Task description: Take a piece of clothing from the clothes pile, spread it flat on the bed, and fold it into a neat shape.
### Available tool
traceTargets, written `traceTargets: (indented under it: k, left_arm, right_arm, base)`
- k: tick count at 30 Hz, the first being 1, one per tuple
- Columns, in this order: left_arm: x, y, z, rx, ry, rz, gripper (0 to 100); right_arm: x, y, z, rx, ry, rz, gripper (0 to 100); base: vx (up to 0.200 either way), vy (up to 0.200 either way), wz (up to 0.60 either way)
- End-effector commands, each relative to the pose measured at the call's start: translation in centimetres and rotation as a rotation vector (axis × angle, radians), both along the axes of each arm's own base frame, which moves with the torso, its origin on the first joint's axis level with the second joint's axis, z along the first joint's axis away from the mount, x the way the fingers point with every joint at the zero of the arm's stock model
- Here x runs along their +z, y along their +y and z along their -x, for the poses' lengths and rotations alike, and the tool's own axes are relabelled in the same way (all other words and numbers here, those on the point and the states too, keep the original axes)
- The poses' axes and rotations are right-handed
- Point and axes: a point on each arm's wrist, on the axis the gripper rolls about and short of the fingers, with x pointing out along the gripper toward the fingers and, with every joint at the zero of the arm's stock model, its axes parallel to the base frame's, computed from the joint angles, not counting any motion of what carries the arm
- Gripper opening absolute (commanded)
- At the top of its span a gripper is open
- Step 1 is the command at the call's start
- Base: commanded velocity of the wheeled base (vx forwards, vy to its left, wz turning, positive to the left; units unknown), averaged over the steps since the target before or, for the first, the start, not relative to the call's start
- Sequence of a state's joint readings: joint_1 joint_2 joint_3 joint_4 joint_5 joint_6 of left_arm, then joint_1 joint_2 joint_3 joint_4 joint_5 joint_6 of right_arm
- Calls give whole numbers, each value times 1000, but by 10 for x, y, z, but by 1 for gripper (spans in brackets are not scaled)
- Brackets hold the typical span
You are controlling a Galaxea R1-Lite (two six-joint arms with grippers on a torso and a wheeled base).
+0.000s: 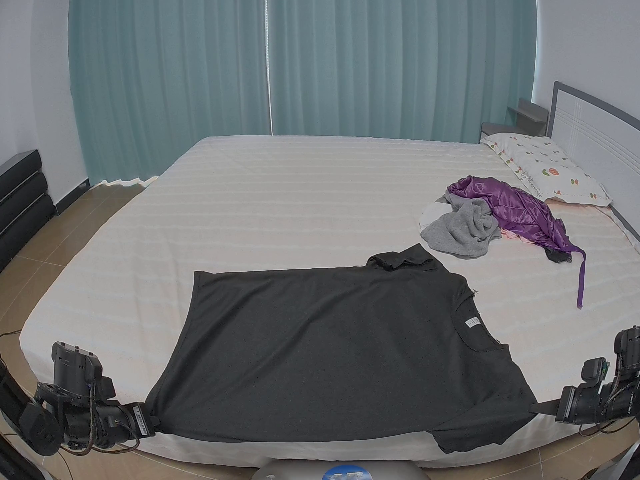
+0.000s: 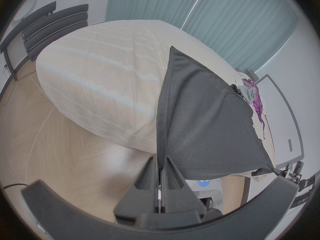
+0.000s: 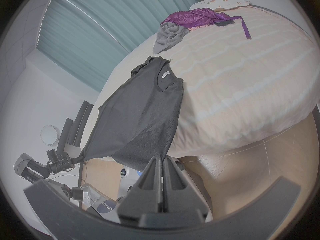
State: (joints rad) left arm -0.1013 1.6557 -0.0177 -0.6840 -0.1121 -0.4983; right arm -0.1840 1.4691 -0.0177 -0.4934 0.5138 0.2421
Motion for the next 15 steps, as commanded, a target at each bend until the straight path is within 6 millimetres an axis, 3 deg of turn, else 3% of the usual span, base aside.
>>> traceTargets:
  k: [1, 8, 15]
  left_arm:
    - [-3, 1, 6, -1, 27, -4, 0]
    - [-4, 1, 8, -26, 48, -26, 0]
    - [5, 0, -7, -2, -29, -41, 0]
  right_arm:
    - [1, 1, 7, 0, -7, 1, 0]
    - [3, 2, 11, 9, -17, 11, 0]
    - [9, 1, 6, 7, -73, 15, 0]
  base:
    - [0, 0, 0]
    - [0, 0, 0]
    - [0, 0, 0]
